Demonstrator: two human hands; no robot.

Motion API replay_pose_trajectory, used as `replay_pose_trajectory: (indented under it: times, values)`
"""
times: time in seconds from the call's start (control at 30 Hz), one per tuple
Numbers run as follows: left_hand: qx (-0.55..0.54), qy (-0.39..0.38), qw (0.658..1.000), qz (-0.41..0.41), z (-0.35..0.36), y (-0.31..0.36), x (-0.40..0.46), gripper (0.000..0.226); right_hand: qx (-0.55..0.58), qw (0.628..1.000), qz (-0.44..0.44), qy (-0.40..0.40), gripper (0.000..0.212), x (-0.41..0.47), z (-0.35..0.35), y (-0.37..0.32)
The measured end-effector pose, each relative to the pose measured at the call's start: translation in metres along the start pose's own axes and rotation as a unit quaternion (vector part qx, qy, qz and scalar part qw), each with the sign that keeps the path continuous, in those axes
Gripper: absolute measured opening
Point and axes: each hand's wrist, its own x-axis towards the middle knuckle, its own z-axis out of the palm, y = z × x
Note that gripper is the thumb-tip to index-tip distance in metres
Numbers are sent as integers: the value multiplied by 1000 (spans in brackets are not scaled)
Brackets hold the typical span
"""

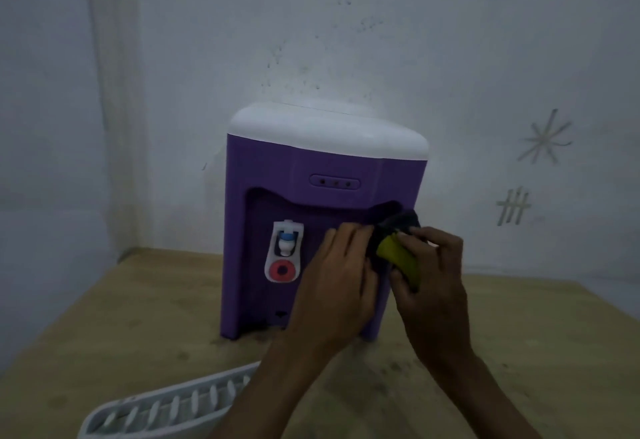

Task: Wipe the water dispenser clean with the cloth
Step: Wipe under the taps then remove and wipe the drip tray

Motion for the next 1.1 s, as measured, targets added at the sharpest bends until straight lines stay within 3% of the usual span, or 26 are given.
replay_pose_trajectory:
  times: [0.17, 0.3, 0.43, 0.57, 0.83, 1.1]
  values:
    - [27, -15, 1000, 0, 3, -7, -3, 48, -170, 959, -216, -72, 22, 33, 6, 34]
    - [41, -8, 999, 10, 1, -10, -1, 49, -235, 915, -312, -101, 19, 52, 2, 43]
    - [63, 4, 998, 18, -1, -10, -1, 47, -271, 903, -303, -143, 34, 53, -1, 41]
    - [77, 0, 997, 19, -5, -10, 1, 48, -281, 901, -276, -182, 35, 46, -4, 33]
    - [103, -43, 993, 24, -9, -16, 2, 59, -310, 884, -292, -192, 41, 48, -16, 33]
    - [31, -51, 998, 18, -15, -26, 3, 66, -292, 881, -286, -239, 48, 27, -12, 34]
